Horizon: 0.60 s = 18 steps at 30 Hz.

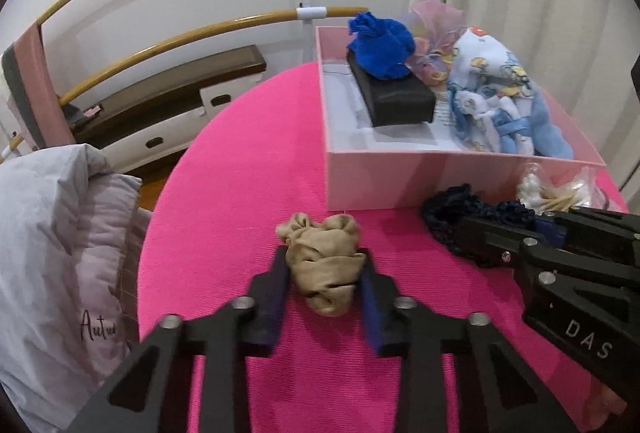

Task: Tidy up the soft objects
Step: 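Close the left tool on the beige scrunchie while the right tool grips the navy scrunchie, then lift the beige scrunchie with the left tool while the right tool carries the navy scrunchie to the box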

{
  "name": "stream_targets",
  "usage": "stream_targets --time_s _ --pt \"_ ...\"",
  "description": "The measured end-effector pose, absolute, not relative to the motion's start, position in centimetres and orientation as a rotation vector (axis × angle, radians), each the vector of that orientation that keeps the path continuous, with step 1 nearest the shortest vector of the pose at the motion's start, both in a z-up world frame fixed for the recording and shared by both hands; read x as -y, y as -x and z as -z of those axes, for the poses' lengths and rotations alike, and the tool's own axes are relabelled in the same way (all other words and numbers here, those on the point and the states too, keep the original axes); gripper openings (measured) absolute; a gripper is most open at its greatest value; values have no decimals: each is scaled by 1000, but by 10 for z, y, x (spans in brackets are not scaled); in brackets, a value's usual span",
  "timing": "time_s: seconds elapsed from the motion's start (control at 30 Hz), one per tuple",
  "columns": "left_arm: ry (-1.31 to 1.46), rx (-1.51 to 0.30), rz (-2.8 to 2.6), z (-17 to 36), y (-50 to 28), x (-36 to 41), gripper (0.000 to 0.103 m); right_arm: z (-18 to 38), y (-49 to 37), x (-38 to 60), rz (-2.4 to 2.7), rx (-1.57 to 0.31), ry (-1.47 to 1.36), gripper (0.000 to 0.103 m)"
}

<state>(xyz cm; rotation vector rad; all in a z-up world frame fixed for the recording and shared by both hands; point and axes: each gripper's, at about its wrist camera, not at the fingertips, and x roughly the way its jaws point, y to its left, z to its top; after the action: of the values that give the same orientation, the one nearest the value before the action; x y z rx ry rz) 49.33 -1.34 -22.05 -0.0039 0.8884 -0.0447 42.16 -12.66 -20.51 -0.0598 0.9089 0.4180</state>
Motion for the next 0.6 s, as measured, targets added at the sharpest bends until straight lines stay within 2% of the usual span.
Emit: stream_targets --time_s 0.17,0.6 --pt "17 -889 50 214 -486 11 18 195 -411 139 -431 -873 4 12" --pt "19 -815 55 165 -446 11 18 161 -381 157 -431 -794 -40 12"
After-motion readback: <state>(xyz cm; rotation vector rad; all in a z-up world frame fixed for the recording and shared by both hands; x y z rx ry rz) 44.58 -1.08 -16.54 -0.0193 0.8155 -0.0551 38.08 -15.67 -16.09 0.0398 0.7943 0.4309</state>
